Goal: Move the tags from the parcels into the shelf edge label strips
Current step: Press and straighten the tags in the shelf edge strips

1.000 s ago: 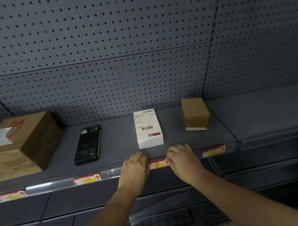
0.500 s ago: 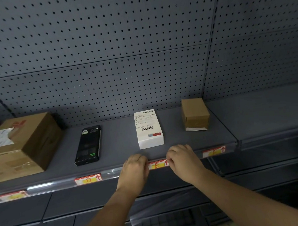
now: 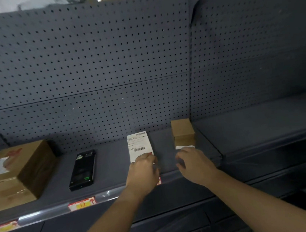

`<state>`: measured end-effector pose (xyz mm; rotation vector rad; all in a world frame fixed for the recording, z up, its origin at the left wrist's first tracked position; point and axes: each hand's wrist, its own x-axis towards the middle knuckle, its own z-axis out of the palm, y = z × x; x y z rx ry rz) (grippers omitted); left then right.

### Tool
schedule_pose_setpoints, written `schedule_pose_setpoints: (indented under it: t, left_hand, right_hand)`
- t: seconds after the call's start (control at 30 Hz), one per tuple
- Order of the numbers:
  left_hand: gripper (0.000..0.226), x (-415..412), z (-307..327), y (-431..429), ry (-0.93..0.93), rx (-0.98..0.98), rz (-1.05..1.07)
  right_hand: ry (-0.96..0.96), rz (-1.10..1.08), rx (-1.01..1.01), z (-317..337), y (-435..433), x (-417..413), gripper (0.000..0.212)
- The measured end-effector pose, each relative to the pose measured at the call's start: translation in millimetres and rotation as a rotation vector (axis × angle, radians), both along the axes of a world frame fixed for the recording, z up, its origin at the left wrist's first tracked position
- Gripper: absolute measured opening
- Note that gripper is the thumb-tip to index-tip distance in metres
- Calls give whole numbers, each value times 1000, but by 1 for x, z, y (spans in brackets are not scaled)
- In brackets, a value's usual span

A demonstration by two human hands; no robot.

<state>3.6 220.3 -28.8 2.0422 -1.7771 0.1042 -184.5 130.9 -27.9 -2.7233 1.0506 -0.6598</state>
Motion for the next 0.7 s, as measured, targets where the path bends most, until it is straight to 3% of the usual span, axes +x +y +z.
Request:
schedule_pose_setpoints:
  t: [0.27,0.47,0.7]
  left_hand:
    - [12,-67,-18,-45,-44,23,-51]
    - [7,-113,-41,-76,-5,42,8]
    - [19,-135,-58,-83,-55,96,136]
  right_hand:
    - [37,-73,40,-18,-46,-81,13]
    - [50,20,47,-39,-87,-118,11]
    - [56,133,21,-54,-107,-124,16]
